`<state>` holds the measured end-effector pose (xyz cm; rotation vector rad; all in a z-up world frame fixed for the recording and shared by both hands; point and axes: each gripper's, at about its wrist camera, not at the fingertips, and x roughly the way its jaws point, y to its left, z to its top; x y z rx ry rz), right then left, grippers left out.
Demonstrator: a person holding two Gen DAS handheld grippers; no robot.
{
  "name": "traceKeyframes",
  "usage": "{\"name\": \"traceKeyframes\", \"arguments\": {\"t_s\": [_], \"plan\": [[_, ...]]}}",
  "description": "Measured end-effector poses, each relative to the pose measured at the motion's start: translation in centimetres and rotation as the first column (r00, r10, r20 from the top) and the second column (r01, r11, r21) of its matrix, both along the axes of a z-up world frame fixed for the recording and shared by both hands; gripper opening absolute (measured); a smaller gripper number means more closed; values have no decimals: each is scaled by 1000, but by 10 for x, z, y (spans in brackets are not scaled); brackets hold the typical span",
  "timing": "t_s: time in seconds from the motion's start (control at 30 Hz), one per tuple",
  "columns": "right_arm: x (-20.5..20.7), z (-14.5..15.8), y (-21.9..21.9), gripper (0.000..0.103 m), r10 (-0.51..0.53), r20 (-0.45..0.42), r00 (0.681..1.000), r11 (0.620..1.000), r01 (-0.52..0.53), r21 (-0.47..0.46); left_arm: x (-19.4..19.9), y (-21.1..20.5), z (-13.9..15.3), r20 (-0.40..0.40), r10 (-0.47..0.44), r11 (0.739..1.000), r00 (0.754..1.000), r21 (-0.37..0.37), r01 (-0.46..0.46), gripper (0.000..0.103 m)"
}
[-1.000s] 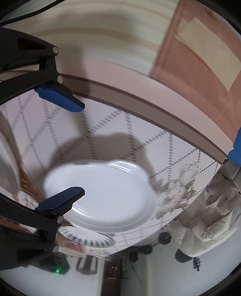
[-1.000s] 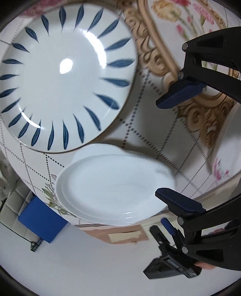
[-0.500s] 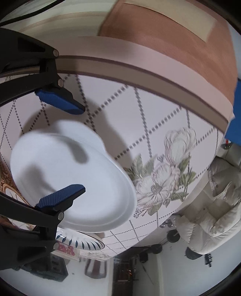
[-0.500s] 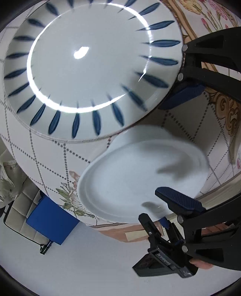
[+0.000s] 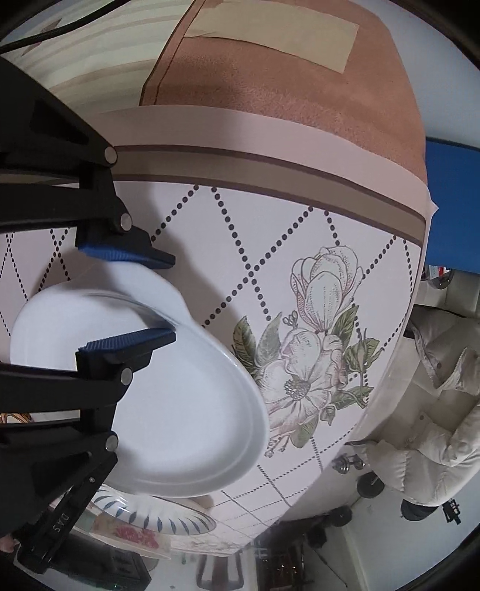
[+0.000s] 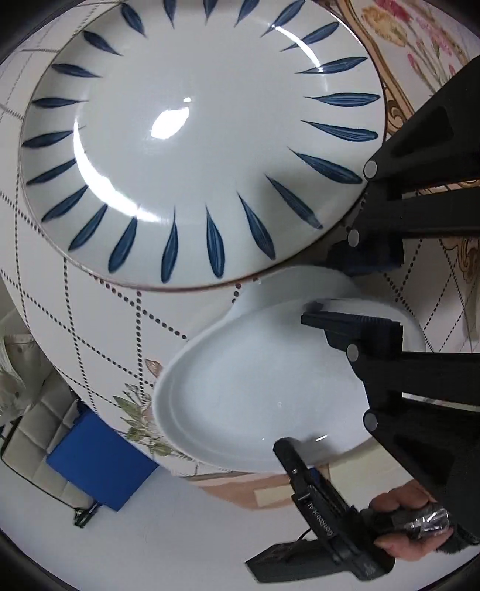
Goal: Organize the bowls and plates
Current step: 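Carry the white eared plate with both grippers and lower it onto the pink-flowered plate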
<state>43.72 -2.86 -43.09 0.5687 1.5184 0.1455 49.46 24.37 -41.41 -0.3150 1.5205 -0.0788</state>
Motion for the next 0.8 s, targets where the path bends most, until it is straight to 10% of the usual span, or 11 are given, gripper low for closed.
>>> {"name": "traceKeyframes", "arguments": {"t_s": [0.4, 0.8], "plan": [[-30, -4, 16, 15, 157, -8, 988, 987, -157, 13, -59, 8, 11, 41, -26, 998, 999, 61, 23, 23], [-48, -12, 16, 16, 241, -57, 969, 969, -237, 69, -97, 39, 2, -14, 46, 994, 999, -103, -47, 25]]}}
